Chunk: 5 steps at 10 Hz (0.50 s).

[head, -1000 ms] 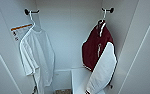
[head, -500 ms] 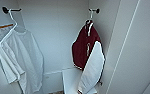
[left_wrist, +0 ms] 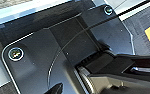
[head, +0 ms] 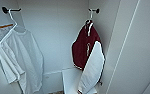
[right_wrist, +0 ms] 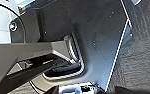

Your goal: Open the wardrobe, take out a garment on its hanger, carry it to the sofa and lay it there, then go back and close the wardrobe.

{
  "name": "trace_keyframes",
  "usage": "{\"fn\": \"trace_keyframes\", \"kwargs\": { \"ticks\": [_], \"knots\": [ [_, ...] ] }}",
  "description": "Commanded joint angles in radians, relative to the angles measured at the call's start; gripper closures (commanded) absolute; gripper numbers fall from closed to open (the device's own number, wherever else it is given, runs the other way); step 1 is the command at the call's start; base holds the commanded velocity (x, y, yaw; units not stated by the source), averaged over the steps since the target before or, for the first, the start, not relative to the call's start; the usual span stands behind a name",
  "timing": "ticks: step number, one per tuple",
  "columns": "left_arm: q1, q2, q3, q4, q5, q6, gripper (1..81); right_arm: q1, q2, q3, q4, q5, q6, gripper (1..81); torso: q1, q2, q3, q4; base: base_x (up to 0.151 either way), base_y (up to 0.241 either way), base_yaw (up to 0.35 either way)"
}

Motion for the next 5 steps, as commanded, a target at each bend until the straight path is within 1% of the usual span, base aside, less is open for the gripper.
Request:
{"fn": "trace_keyframes", "kwargs": {
  "ticks": [1, 3, 4, 5],
  "knots": [
    [-0.140, -0.146, 0.291, 0.035, 0.051, 0.003, 1.0, 0.039, 0.003, 0.007, -0.011, -0.057, -0.002, 1.0, 0.000, 0.000, 0.000, 0.000, 0.000, 0.000, 0.000],
    [-0.232, -0.245, 0.478, 0.018, 0.058, -0.003, 1.0, 0.039, 0.003, 0.007, -0.009, -0.055, -0.002, 1.0, 0.000, 0.000, 0.000, 0.000, 0.000, 0.000, 0.000],
    [-0.280, -0.260, 0.508, 0.001, 0.060, -0.005, 1.0, 0.039, 0.003, 0.007, -0.008, -0.049, -0.001, 1.0, 0.000, 0.000, 0.000, 0.000, 0.000, 0.000, 0.000],
    [-0.324, -0.254, 0.514, -0.007, 0.086, -0.005, 1.0, 0.037, 0.003, 0.007, -0.009, -0.035, -0.001, 1.0, 0.000, 0.000, 0.000, 0.000, 0.000, 0.000, 0.000]
  ]
}}
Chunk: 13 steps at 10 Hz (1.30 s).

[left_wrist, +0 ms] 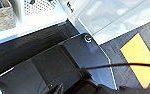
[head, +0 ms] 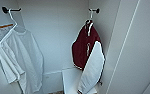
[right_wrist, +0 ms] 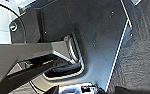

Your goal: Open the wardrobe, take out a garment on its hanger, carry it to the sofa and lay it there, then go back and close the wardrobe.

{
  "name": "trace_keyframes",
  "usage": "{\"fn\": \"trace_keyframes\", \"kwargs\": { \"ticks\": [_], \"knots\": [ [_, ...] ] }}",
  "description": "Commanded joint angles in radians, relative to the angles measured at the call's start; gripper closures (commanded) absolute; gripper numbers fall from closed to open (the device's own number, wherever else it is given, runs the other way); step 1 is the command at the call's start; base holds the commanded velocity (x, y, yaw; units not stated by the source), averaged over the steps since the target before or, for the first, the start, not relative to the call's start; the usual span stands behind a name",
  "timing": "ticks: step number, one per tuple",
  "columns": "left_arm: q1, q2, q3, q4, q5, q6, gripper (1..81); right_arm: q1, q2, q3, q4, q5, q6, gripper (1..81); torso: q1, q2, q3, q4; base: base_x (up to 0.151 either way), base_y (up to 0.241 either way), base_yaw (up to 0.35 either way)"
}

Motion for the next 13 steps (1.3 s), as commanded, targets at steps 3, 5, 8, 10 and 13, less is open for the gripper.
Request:
{"fn": "trace_keyframes", "kwargs": {
  "ticks": [3, 5, 8, 10, 13],
  "knots": [
    [-0.306, -0.069, 0.197, -0.036, 0.087, -0.005, 1.0, 0.034, 0.000, 0.000, -0.007, -0.039, 0.001, 1.0, 0.000, 0.000, 0.000, 0.000, 0.000, 0.000, 0.000],
    [-0.381, -0.143, 0.330, -0.065, 0.116, -0.005, 1.0, 0.035, -0.002, -0.001, -0.007, -0.039, 0.001, 1.0, 0.000, 0.000, 0.000, 0.000, 0.000, 0.000, 0.000],
    [-0.473, -0.259, 0.504, -0.117, 0.116, -0.006, 1.0, 0.040, 0.001, -0.001, -0.007, -0.039, 0.001, 1.0, 0.001, 0.000, 0.000, 0.000, 0.000, 0.000, 0.000],
    [-0.561, -0.286, 0.561, -0.163, 0.124, -0.006, 1.0, 0.042, 0.003, -0.001, -0.007, -0.039, 0.001, 1.0, 0.001, 0.000, -0.001, 0.000, 0.000, 0.000, 0.000],
    [-0.728, -0.268, 0.539, -0.246, 0.200, -0.008, 1.0, 0.042, 0.003, -0.004, -0.007, -0.039, 0.001, 1.0, 0.001, 0.000, -0.001, 0.000, 0.000, 0.000, 0.000]
  ]
}}
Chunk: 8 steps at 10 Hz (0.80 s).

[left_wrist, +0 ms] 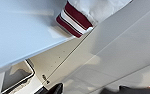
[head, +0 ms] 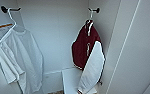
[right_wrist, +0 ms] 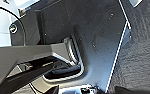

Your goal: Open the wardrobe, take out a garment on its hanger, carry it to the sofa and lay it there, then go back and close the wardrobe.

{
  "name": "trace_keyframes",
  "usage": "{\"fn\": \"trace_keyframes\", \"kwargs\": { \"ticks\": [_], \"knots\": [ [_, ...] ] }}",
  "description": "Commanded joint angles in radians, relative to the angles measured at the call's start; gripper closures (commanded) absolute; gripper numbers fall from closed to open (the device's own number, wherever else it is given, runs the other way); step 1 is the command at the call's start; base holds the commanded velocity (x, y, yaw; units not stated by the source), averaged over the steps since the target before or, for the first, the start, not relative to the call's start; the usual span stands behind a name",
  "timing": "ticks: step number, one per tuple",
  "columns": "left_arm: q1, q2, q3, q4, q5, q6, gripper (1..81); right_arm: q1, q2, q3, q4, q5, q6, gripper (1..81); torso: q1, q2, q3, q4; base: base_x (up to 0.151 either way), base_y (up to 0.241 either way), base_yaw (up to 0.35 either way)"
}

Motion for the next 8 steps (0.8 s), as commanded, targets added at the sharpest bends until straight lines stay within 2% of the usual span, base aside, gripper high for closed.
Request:
{"fn": "trace_keyframes", "kwargs": {
  "ticks": [1, 5, 8],
  "knots": [
    [-0.276, -0.019, -0.008, -0.116, 0.116, -0.002, 1.0, 0.041, 0.004, 0.001, -0.007, -0.054, 0.001, 1.0, 0.000, 0.000, 0.000, 0.000, 0.000, 0.000, 0.000],
    [-0.492, 0.004, -0.058, -0.123, 0.197, -0.098, 1.0, 0.039, 0.003, -0.001, -0.006, -0.054, 0.003, 1.0, 0.001, 0.000, -0.001, 0.000, 0.000, 0.000, 0.000],
    [-0.678, 0.010, -0.056, -0.125, 0.261, -0.221, 1.0, 0.041, 0.006, -0.004, -0.004, -0.054, 0.006, 1.0, 0.001, 0.001, -0.001, 0.000, 0.000, 0.000, 0.000]
  ]
}}
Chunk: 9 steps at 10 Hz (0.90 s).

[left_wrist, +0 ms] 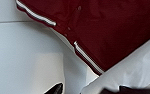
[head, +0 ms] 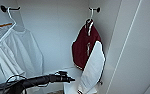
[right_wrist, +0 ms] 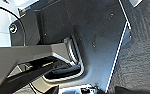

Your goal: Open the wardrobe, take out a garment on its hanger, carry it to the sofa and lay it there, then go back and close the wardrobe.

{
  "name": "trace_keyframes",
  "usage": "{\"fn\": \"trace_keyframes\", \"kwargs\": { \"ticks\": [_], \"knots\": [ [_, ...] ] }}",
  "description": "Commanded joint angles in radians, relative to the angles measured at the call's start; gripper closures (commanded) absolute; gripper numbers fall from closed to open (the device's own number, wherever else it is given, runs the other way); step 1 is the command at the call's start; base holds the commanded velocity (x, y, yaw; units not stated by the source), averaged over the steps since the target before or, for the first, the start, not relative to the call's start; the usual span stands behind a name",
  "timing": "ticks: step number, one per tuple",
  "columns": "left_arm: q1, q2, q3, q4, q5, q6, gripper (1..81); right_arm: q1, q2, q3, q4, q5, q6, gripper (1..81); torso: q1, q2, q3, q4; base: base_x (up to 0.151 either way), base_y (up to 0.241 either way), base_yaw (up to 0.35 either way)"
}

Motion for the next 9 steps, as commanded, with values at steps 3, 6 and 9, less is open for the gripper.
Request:
{"fn": "trace_keyframes", "kwargs": {
  "ticks": [3, 6, 9],
  "knots": [
    [-0.440, 0.029, -0.018, -0.028, 0.100, -0.214, 1.0, 0.039, 0.002, -0.001, -0.003, -0.056, 0.006, 1.0, 0.000, 0.000, 0.000, 0.000, 0.000, 0.000, 0.000],
    [-0.580, 0.069, -0.044, -0.031, 0.139, -0.322, 1.0, 0.034, 0.003, 0.002, -0.006, -0.054, 0.005, 1.0, 0.001, 0.001, 0.000, 0.000, 0.000, 0.000, 0.000],
    [-0.690, 0.137, -0.076, -0.031, 0.154, -0.398, 1.0, 0.033, 0.003, 0.000, 0.000, -0.054, 0.006, 1.0, 0.001, 0.001, 0.000, 0.000, 0.000, 0.000, 0.000]
  ]
}}
